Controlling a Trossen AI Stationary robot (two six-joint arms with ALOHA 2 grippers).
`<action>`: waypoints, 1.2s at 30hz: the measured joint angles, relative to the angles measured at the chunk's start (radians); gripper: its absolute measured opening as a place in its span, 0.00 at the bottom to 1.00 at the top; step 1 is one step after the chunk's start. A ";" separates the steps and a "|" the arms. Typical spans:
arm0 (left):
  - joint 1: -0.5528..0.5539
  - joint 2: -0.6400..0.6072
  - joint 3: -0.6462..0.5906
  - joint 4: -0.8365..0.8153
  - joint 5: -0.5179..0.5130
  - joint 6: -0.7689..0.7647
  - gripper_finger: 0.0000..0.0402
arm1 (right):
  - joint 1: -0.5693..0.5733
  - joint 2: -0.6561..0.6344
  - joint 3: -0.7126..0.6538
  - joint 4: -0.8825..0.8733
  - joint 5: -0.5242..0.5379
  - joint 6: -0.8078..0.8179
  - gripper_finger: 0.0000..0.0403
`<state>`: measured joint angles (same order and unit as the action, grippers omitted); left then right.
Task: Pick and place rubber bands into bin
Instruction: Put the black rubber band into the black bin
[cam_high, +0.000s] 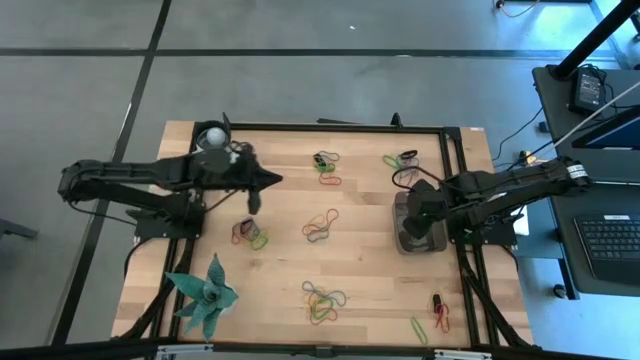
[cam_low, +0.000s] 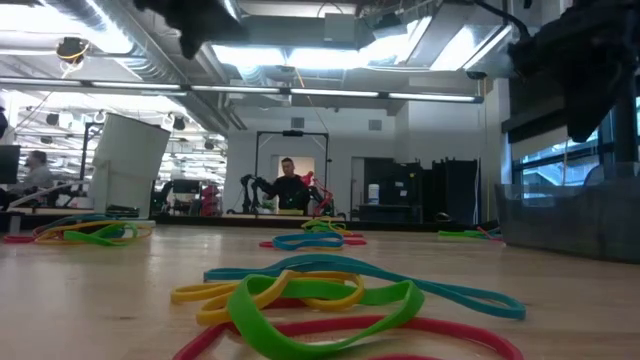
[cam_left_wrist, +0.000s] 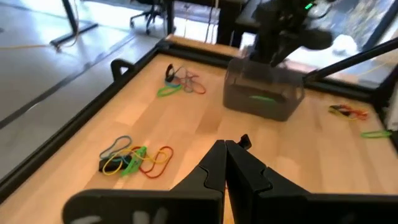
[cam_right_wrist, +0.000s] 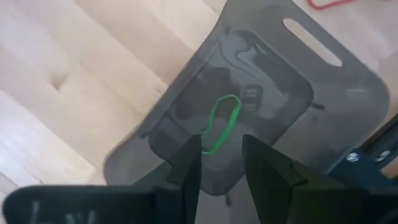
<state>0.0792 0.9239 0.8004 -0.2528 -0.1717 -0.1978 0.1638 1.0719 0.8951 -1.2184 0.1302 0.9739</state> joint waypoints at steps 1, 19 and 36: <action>0.000 0.027 0.015 -0.001 -0.010 0.000 0.00 | 0.000 -0.002 0.000 0.000 0.000 -0.016 0.30; -0.020 0.297 0.044 -0.024 0.006 -0.033 0.00 | 0.000 -0.006 0.000 0.119 0.080 -0.169 0.30; 0.003 0.298 0.044 -0.232 0.017 -0.053 0.00 | -0.002 -0.005 0.000 0.621 0.276 -0.224 0.30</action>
<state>0.0826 1.2221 0.8444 -0.4852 -0.1547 -0.2510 0.1617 1.0664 0.8951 -0.5974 0.4065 0.7502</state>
